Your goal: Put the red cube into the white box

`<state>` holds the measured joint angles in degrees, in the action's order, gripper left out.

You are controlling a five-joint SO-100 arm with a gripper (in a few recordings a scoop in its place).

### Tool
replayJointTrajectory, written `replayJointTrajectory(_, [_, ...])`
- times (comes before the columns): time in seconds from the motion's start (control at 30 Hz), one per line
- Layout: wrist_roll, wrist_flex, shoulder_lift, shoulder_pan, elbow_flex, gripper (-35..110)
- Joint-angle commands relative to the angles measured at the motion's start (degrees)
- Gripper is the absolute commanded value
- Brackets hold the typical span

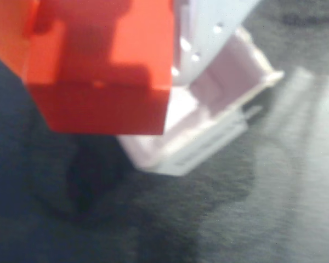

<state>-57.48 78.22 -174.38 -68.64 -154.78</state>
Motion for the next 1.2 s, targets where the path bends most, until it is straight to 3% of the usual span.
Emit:
replayJointTrajectory(0.0, [-3.5,2.5,-3.4,3.4,-0.4,15])
replayJointTrajectory(0.23, [-5.6,3.3,-6.9,6.7,-3.0,16])
replayJointTrajectory(0.87, [1.2,1.6,-11.1,0.4,-5.4,22])
replayJointTrajectory(1.07, [-0.7,0.1,-11.2,-0.7,-7.0,0])
replayJointTrajectory(1.17, [-0.8,-7.5,-11.2,0.8,-11.1,0])
